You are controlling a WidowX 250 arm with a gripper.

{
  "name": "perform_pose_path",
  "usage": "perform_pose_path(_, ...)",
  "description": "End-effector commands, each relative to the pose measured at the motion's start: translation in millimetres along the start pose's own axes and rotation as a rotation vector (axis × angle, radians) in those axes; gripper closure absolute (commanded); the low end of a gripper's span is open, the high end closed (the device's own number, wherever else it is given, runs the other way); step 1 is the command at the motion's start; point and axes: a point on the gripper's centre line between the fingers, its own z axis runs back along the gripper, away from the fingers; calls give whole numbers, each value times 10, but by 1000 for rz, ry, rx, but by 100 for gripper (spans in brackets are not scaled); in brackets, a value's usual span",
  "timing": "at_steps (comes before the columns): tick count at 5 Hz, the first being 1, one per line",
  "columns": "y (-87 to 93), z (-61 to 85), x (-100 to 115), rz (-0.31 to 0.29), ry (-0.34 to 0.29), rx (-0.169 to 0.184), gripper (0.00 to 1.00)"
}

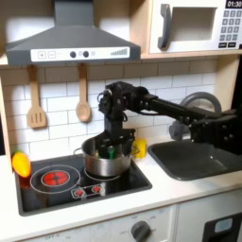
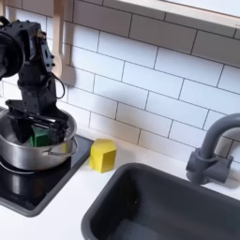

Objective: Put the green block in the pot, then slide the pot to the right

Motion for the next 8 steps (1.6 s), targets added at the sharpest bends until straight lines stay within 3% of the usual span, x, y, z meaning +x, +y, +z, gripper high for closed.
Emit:
perform_pose_path(1,-158,15,-71,-21,1,-11,0)
perform_pose_path(5,-203,12,-97,-25,4,-9,0)
perform_pose_path(6,-167,60,-76,-27,-14,0,0)
perform_pose_path(7,-158,208,-24,-49,-50,32,0)
perform_pose_path(8,-207,403,-17,-96,-89,-29,0)
